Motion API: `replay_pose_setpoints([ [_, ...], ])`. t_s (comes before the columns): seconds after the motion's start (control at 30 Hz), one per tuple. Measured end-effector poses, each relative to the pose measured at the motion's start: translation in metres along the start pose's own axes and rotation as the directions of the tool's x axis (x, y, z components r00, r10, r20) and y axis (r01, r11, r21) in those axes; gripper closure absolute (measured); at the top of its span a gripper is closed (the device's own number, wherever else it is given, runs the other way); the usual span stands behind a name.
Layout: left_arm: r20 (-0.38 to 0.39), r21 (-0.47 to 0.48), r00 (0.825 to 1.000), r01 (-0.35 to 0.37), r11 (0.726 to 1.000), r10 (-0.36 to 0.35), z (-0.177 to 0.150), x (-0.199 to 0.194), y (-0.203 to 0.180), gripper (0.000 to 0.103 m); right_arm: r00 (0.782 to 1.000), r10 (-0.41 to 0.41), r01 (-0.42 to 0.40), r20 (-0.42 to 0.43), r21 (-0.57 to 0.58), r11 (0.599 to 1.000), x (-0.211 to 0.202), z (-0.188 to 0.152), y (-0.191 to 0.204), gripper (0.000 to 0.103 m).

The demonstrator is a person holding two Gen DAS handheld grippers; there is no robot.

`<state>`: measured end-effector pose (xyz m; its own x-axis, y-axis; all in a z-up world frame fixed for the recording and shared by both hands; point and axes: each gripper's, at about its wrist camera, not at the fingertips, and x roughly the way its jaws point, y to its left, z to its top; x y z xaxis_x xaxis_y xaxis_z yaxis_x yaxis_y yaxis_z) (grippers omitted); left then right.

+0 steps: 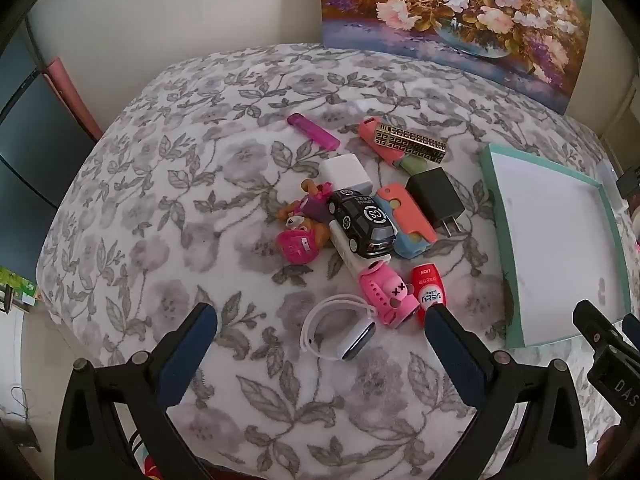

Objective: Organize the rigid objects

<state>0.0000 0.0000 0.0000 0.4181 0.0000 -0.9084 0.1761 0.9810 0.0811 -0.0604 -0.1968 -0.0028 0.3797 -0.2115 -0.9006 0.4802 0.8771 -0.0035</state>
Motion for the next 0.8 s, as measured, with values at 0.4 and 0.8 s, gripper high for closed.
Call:
replay_pose_setpoints([
  [0.4,-0.001,0.004,1.000,-0.012,1.000,0.012,-0.0019,-0.0016,0.0013,0.000,1.000,0.001,-0.001,0.000,0.000,1.000,-0.0001,-0.0003,0.0000,0.000],
  [0.8,-0.002,0.000,1.000,0.003,1.000,-0.003,-0.0006,0.0004,0.0008,0.000,1.000,0.002,-0.002,0.000,0.001,1.000,-0.0002,-0.0005,0.0004,0.000],
])
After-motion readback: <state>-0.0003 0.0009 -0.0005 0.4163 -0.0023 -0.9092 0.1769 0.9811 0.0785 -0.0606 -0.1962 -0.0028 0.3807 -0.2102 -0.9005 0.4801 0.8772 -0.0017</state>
